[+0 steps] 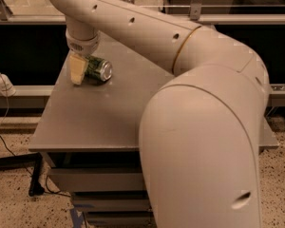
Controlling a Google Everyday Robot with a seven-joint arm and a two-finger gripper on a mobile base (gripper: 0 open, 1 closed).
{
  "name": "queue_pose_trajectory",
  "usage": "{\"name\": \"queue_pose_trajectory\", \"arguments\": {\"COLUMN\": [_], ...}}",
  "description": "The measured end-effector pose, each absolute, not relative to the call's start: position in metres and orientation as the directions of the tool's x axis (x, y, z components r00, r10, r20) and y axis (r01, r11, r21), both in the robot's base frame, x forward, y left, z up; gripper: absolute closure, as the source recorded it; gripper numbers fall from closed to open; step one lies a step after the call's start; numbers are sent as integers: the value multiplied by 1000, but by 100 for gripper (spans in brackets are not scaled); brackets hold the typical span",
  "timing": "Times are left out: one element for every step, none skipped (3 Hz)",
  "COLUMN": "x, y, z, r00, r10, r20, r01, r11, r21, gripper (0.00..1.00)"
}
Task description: Place green can upright
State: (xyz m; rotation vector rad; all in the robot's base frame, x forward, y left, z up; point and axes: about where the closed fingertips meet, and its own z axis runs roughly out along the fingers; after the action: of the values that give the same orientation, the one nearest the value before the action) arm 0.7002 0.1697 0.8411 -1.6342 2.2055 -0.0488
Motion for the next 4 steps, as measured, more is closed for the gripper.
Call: {"name": "queue_pose_trajectory", "arguments": {"x": [704,706,701,685], "y": [169,166,160,152], "z": [840,856,889,921], "r00": [-244,-239,-216,-178], "r10": [-931,-925,-896,-809], "r20": [-271,-297,-388,-560], "r01": [-911,-904,-895,-901], "r11": [316,324,340,363], "r21": [-266,-281,-288,-239], "gripper": [42,64,87,100]}}
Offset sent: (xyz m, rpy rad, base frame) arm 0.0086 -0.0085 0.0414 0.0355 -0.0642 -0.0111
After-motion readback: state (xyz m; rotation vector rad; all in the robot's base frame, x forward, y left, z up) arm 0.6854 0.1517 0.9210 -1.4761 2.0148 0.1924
